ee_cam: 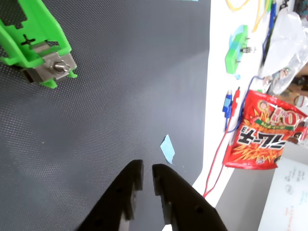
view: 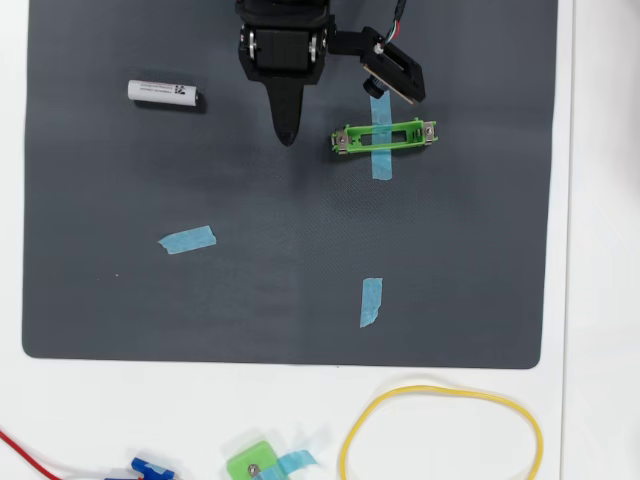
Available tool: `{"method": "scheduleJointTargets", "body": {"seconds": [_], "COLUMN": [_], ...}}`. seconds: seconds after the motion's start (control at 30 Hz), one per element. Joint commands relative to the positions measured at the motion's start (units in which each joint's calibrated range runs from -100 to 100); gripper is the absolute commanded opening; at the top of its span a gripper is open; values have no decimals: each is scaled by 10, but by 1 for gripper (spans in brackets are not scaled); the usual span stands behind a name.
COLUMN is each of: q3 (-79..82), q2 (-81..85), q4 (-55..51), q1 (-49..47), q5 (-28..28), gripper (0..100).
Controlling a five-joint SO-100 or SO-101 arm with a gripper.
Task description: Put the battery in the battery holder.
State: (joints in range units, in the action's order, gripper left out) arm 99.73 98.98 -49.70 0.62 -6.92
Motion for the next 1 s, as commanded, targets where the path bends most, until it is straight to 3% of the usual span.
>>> {"method": "scheduleJointTargets", "body": {"seconds": [0.0,0.07,0.1,0.23,0.3,0.4,0.63,0.97], "q3": [3,-1,-42,-286,-457,-646,-704,-656], "q2": [5,1,-13,-276,-407,-557,-774,-793], "q4": [-2,-1,-3,-63,-157,-288,-293,-299], "q1": [6,1,7,12,35,114,329,345], "q5": [0,14,48,80,106,147,204,213], "gripper": [0,0,0,0,2,14,14,14]}}
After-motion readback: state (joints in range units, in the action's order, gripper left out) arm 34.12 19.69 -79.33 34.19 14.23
